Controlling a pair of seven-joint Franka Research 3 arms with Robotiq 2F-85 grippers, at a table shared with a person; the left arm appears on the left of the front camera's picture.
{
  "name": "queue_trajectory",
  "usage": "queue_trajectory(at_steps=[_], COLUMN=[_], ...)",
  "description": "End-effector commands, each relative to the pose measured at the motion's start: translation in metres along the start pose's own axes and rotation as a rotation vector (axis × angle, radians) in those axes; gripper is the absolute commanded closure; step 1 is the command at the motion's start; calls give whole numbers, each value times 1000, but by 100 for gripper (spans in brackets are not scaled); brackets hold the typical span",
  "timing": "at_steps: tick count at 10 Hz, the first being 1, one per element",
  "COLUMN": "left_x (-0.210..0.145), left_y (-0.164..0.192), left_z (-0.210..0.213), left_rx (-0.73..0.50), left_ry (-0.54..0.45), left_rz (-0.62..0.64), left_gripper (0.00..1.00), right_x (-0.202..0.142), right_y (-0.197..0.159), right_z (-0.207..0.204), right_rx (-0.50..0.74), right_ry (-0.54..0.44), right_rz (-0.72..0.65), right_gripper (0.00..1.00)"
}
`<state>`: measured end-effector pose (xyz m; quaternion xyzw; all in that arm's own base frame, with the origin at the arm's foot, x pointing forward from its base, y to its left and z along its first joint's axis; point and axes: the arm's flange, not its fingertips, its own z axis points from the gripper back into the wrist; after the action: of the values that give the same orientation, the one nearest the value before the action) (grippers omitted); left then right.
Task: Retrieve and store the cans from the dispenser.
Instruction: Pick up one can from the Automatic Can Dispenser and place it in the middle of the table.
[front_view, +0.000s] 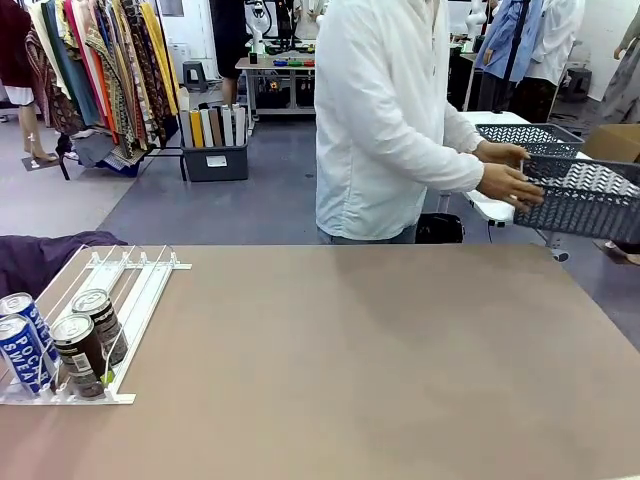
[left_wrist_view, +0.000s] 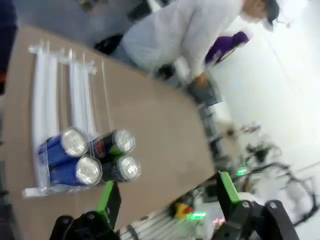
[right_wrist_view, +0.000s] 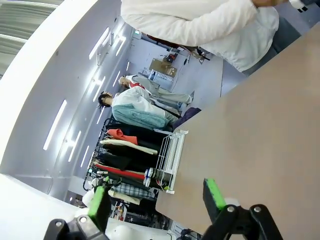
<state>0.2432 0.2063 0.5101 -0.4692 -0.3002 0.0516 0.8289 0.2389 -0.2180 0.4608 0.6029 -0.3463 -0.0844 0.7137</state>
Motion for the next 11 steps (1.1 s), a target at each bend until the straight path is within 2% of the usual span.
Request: queue_trajectory(at_steps=[1, 3, 4, 5, 6, 7, 8, 9, 10, 11], left_x=[13, 26, 28, 26, 26, 26, 28, 35, 18, 18], left_y=[-43, -80, -89, -92, -89, -85, -86, -89, -83, -83], left_z=[-32, -85, -107, -127, -143, -154, -160, -164, -166, -166], left_rx=[334, 662, 808, 894, 991, 976, 977, 910, 982, 982], left_ry=[343, 656, 744, 822, 824, 835, 699, 525, 740, 740], left_rz=[-149, -264, -253, -251, -197, -194, -151, -102, -176, -176], left_gripper=[0, 0, 0, 0, 0, 0, 0, 0, 0, 0], right_x=[3, 3, 3, 3, 3, 3, 3, 3, 3, 3], right_y=[2, 2, 2, 2, 2, 2, 2, 2, 2, 2], right_z=[-2, -2, -2, -2, -2, -2, -2, -2, -2, -2], right_rx=[26, 26, 26, 26, 26, 26, 26, 26, 26, 26], right_ry=[-20, -20, -20, -20, -20, -20, -20, -20, -20, -20], right_rz=[8, 8, 8, 8, 8, 8, 8, 8, 8, 8], right_gripper=[0, 0, 0, 0, 0, 0, 0, 0, 0, 0])
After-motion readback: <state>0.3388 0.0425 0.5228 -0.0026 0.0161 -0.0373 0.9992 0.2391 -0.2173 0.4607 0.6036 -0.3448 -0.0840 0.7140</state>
